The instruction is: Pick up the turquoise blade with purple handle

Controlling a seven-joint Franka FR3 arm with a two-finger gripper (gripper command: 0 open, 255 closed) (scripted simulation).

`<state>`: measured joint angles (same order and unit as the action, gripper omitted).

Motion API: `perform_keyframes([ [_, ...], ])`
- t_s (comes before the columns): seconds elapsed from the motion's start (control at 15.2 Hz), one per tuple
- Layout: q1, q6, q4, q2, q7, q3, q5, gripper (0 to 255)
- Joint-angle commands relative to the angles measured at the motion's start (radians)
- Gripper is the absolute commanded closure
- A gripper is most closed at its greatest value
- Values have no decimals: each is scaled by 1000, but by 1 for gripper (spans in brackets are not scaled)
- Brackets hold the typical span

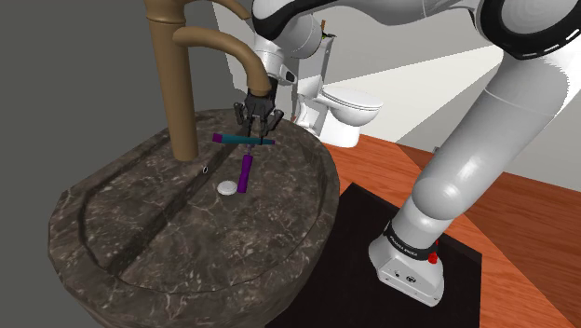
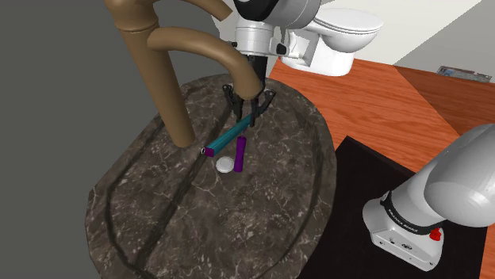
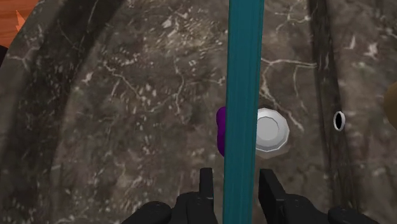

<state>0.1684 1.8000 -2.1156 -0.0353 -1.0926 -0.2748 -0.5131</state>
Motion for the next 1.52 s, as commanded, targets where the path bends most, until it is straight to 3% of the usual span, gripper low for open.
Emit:
perform_keyframes([
  [0.0, 0, 2, -1, 0, 0, 0, 0, 255],
  [0.46, -1, 3, 0, 2, 0, -1, 0, 255],
  [1.45, 8, -176, 139, -51, -71, 12, 7, 255],
])
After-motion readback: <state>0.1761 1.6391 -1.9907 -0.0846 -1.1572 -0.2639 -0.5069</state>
